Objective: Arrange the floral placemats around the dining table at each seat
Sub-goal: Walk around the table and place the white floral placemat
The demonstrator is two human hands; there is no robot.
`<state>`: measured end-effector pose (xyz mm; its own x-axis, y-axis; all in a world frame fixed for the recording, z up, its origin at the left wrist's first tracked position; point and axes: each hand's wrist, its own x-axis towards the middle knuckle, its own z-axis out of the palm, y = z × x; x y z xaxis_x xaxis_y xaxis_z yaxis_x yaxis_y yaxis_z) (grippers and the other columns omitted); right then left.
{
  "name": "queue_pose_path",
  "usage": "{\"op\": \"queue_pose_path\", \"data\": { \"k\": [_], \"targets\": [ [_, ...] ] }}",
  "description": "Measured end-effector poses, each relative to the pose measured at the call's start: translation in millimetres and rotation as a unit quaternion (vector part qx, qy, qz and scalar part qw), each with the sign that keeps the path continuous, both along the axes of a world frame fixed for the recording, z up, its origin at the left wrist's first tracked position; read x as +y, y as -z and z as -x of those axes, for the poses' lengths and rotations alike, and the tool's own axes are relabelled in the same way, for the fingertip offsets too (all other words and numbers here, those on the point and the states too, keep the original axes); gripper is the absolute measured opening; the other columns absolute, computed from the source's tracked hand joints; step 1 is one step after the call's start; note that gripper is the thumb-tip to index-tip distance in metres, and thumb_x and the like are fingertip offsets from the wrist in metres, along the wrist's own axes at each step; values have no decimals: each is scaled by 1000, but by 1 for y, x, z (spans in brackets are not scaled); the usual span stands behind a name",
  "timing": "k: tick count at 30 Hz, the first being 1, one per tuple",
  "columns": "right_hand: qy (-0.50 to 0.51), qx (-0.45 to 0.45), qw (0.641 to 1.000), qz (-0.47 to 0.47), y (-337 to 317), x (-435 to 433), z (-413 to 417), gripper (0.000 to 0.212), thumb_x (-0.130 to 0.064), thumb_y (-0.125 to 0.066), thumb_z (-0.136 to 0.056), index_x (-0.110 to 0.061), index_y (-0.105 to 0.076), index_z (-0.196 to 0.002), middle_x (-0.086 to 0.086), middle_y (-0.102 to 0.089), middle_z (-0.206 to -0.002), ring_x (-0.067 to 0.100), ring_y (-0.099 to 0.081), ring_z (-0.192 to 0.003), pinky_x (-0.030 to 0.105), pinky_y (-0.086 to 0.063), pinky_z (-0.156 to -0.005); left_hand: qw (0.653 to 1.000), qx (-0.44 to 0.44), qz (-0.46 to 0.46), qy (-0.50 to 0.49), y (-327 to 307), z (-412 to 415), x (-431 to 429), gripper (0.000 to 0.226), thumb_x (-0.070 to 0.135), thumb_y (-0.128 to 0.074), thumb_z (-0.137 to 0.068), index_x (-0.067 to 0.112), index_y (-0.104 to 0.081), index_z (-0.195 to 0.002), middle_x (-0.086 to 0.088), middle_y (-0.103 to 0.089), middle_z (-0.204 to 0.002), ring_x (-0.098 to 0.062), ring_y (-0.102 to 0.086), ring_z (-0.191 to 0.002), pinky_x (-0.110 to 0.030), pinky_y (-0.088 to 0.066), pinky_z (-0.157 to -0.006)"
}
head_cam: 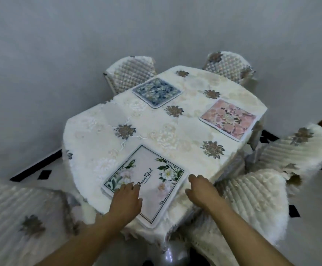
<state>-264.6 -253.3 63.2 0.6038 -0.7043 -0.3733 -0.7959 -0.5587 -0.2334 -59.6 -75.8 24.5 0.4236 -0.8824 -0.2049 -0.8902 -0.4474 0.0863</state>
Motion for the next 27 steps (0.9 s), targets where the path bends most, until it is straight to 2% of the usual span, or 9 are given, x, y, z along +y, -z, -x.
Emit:
{"op": "queue_pose_path", "data": {
  "k": [5,8,10,13,16,22,27],
  "targets": [
    [-75,-10,996,-40,53,-71,-59,42,-35,-55,-90,-12,-43,-123,15,-50,-119,34,-50,-110,40,-46,-86,984,12,-48,-173,28,3,-4,36,38,-49,-86,16,-54,-114,-10,-60,-114,-31,-54,-104,-40,-48,-84],
    [-109,-11,993,-36,80,-98,-87,44,-28,-55,-88,-9,-41,-125,16,-49,-121,34,-49,-110,40,-46,-86,949,44,-63,-306,43,14,-11,37,32,-50,-84,13,-51,-115,-12,-57,-114,-33,-54,-103,-41,-47,-83],
    [-119,-6,992,-45,94,-110,-99,43,-24,-55,-87,-7,-41,-124,17,-50,-120,34,-50,-109,40,-47,-87,909,89,-46,-404,52,24,-16,35,28,-52,-83,8,-48,-112,-15,-56,-110,-36,-55,-104,-42,-47,-84],
    [-126,-1,989,-75,112,-121,-111,39,-27,-57,-87,-5,-47,-117,17,-52,-118,34,-51,-109,40,-45,-87,818,182,16,-546,62,37,-25,38,24,-60,-83,2,-43,-109,-21,-58,-110,-40,-59,-104,-39,-48,-81],
    [-139,-18,989,-51,122,-124,-113,31,-27,-57,-87,-6,-51,-109,17,-55,-113,34,-53,-104,38,-44,-83,752,206,60,-624,68,43,-32,42,24,-63,-84,-2,-44,-112,-25,-58,-116,-40,-59,-107,-40,-49,-82],
    [-148,-72,986,-6,122,-123,-108,13,-13,-54,-85,-6,-54,-97,17,-58,-103,34,-55,-94,37,-41,-74,716,199,73,-665,66,47,-36,33,22,-60,-86,0,-50,-109,-23,-59,-117,-39,-59,-108,-41,-49,-84],
    [-124,-96,987,-27,108,-122,-103,10,-10,-49,-90,-6,-56,-96,17,-62,-101,33,-59,-92,34,-42,-70,743,192,109,-632,50,46,-36,22,20,-57,-89,2,-55,-101,-21,-63,-109,-38,-59,-101,-35,-46,-77]
  ]
}}
